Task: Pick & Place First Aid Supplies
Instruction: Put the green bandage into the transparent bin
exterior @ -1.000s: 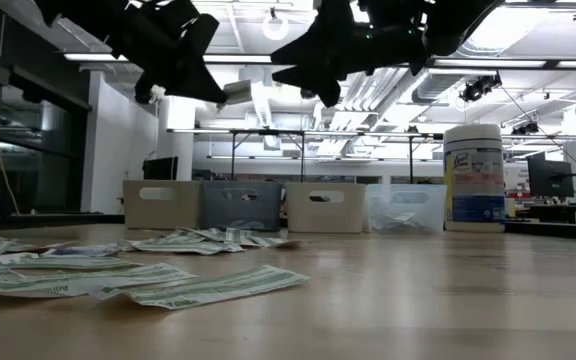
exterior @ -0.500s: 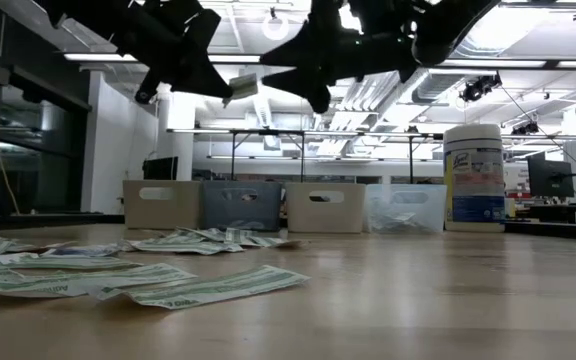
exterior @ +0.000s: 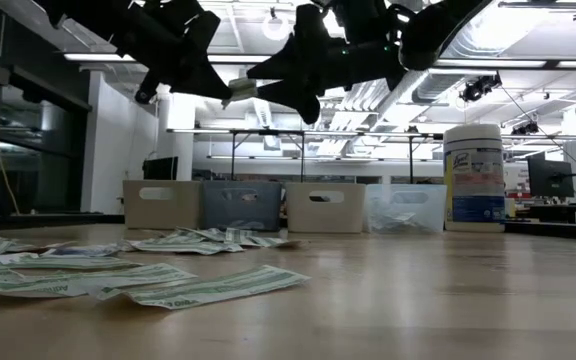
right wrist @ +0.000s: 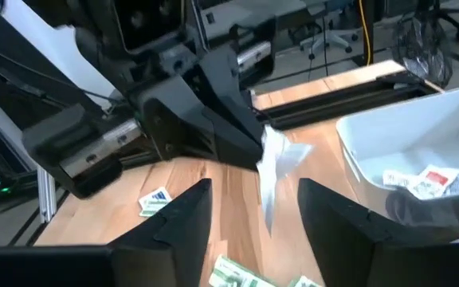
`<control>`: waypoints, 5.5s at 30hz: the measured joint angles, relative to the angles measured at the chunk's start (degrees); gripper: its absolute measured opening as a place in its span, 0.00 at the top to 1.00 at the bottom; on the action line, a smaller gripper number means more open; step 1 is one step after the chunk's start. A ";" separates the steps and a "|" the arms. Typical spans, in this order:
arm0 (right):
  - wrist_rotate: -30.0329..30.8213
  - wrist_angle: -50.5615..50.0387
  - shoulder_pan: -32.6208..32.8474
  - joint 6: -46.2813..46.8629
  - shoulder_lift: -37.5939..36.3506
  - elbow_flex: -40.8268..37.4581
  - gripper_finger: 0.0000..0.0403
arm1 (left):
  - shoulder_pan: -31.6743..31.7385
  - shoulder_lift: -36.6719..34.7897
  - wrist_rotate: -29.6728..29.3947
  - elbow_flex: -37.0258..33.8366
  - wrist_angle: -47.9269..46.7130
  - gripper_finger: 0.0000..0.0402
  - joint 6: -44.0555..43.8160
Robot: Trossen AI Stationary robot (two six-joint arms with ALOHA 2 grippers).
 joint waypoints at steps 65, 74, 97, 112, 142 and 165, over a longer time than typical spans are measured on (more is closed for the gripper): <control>10.57 -32.26 -7.69 -11.77 -12.68 -0.17 1.00 | 0.00 -0.24 -1.75 0.00 -10.30 0.51 -1.01; 17.12 -44.13 -19.65 -13.84 -20.20 -3.94 1.00 | 0.02 -0.35 -2.13 0.00 -11.28 0.51 -0.34; 18.07 -22.22 -29.47 29.58 -22.69 -24.16 1.00 | 0.04 -25.40 -6.52 -0.02 -42.97 0.51 1.12; 16.14 -22.48 -29.64 34.13 -22.69 -24.13 0.80 | 0.02 -36.66 -5.99 -0.02 -49.88 0.51 6.06; 9.42 -20.14 -29.46 18.55 -37.62 -24.02 0.61 | 0.04 -30.50 20.85 -12.35 -32.77 0.51 -16.63; 2.78 -20.36 -29.46 10.88 -38.23 -24.02 0.58 | 2.17 -8.01 30.23 -17.73 -7.71 0.51 -54.80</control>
